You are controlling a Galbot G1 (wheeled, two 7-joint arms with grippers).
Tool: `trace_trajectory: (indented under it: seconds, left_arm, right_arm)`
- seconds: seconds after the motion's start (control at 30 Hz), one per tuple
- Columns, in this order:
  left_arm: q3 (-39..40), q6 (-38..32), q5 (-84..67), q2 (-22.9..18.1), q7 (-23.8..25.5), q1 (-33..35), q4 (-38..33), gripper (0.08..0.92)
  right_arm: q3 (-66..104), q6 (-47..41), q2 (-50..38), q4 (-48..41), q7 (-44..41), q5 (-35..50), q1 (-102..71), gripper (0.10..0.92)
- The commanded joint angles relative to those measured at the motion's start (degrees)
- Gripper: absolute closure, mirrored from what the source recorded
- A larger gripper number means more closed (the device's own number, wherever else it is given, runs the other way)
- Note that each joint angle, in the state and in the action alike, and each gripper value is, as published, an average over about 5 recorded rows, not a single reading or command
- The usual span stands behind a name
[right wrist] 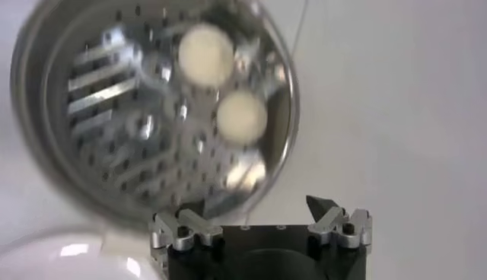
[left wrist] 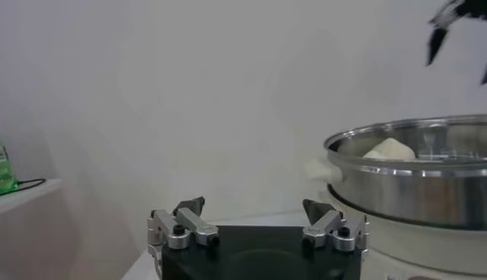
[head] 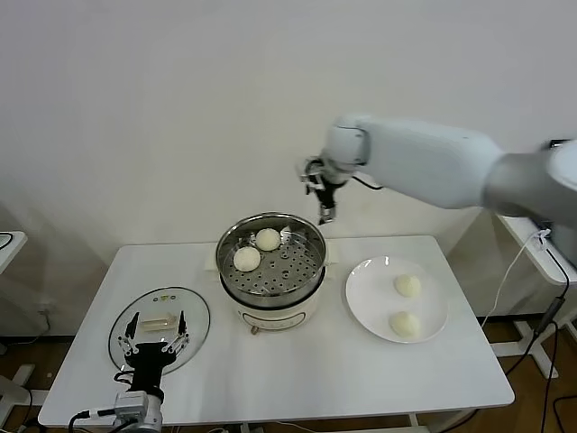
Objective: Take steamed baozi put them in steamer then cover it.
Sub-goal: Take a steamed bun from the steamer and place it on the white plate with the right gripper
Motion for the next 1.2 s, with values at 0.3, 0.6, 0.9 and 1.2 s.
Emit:
trace_trajectory:
  seconds: [0.3, 0.6, 0.9, 1.2]
  left_arm:
    - [0.8, -0.5, 2.7, -0.4, 0.1, 1.0, 0.8, 0.177]
    - [0.7, -0.9, 3.5, -0.7, 0.1, 1.7, 1.4, 0.177]
    - [0.4, -1.0, 3.6, -1.0, 0.0, 1.7, 1.9, 0.177]
    - [0.3, -1.0, 3.7, -1.4, 0.0, 1.4, 2.4, 0.177]
  right_arm:
    - [15.0, 4.9, -33.9, 19.5, -4.7, -17.4, -19.3, 0.203]
    - [21.6, 7.2, -33.8, 16.5, -10.1, -18.3, -27.9, 0.203]
    - [20.9, 10.2, -29.3, 12.0, -15.4, -19.6, -29.2, 0.203]
    - [18.9, 10.5, -23.6, 7.8, -17.7, -18.3, -28.8, 0.203]
